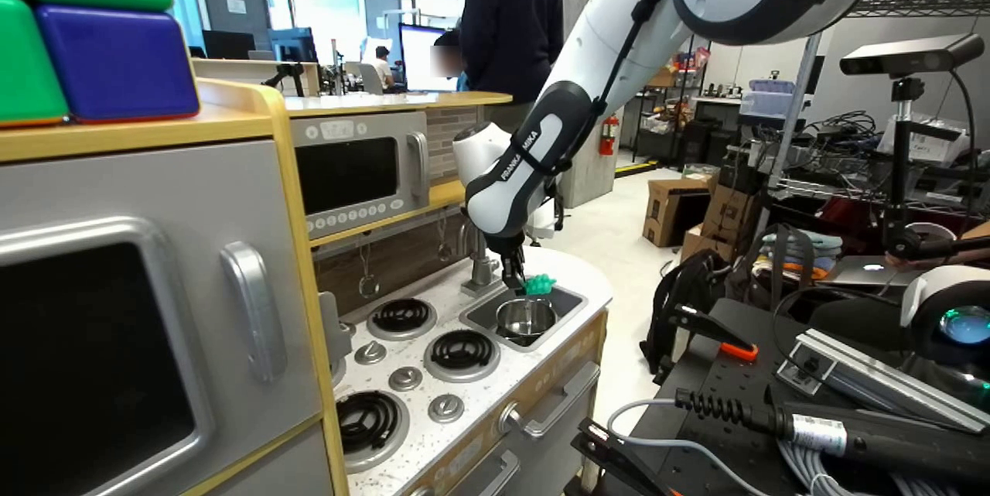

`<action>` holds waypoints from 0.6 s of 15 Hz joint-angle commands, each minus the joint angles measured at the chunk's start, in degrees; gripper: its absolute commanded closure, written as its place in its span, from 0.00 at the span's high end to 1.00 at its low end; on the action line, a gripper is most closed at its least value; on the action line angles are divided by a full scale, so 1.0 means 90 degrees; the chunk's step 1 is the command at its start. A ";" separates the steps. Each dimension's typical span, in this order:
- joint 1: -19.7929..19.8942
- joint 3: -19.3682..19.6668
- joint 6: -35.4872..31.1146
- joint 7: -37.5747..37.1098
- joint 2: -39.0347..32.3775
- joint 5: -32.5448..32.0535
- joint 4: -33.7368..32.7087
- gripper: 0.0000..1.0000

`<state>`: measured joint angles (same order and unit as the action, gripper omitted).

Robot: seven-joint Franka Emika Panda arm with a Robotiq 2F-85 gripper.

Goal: Take the blue toy from the stove and put it in the pot

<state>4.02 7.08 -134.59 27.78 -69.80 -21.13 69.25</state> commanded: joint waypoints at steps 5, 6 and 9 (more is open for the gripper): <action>-0.0067 0.0068 0.0974 -0.0148 -0.1011 -0.0013 -0.1732 0.64; -0.0062 0.0053 0.0985 -0.0120 -0.1033 -0.0008 -0.1767 0.72; -0.0054 -0.0146 0.1118 0.0295 -0.0728 0.0015 -0.1260 0.94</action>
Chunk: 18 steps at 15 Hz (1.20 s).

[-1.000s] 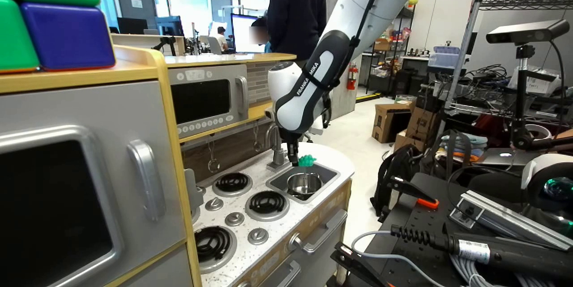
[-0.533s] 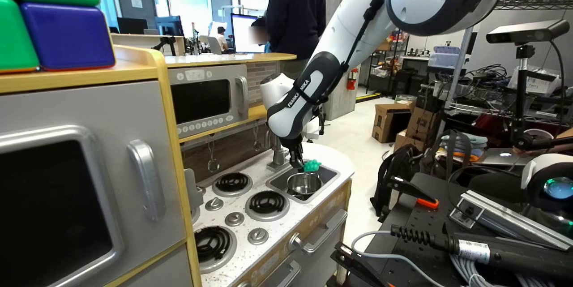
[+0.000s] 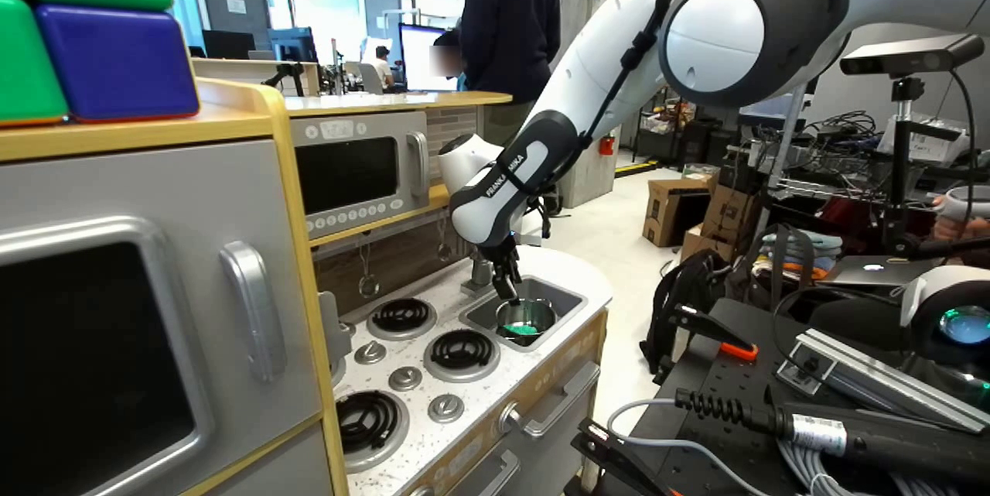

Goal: Take the blue toy from the stove and put it in the pot

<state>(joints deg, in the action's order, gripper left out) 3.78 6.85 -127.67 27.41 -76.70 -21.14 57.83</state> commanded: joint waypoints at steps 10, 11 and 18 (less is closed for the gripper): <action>-0.0268 -0.0231 -0.1807 0.0775 0.1532 -0.0749 0.3244 1.00; -0.0249 -0.0211 -0.2352 0.0639 0.1676 -0.0876 0.3539 1.00; 0.0344 -0.0293 -0.5933 0.0144 0.2927 -0.1642 0.5684 1.00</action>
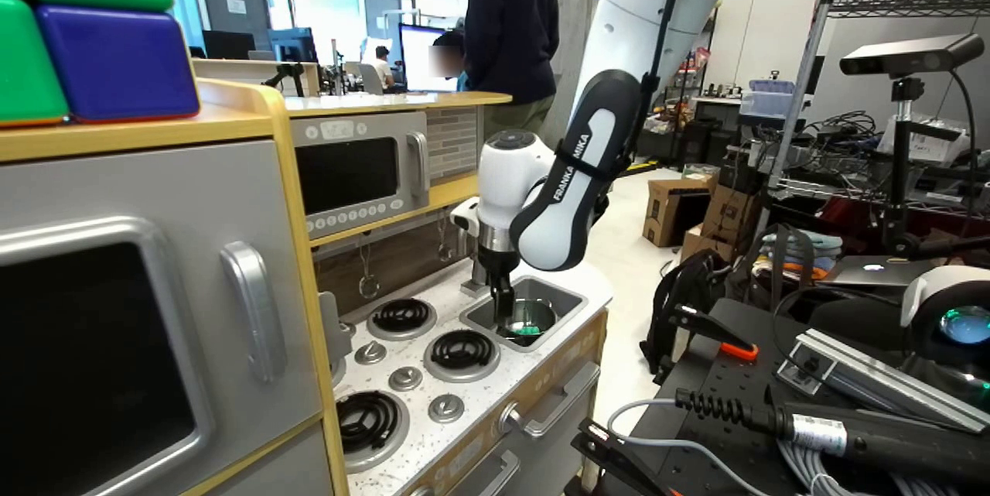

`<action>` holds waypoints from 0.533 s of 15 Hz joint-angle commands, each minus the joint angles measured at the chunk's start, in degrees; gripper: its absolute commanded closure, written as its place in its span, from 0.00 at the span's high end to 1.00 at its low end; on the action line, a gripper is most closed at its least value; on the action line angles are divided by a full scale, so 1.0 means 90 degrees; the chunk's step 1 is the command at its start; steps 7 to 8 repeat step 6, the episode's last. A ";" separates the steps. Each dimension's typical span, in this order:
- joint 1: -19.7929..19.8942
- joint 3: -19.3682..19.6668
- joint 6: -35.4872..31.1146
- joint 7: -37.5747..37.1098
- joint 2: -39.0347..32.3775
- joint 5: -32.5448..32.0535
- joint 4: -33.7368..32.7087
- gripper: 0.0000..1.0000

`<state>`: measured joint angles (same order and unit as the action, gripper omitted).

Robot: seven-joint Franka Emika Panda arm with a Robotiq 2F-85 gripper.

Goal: Take the blue toy from the stove and put it in the pot

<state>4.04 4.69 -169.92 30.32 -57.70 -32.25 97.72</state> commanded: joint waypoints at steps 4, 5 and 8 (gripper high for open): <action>0.0343 -0.0021 -0.1346 -0.0026 0.0688 -0.0159 0.1170 1.00; 0.0351 -0.0017 -0.1337 -0.0026 0.0693 -0.0157 0.1173 1.00; 0.0336 -0.0021 -0.1333 -0.0027 0.0666 -0.0155 0.1136 1.00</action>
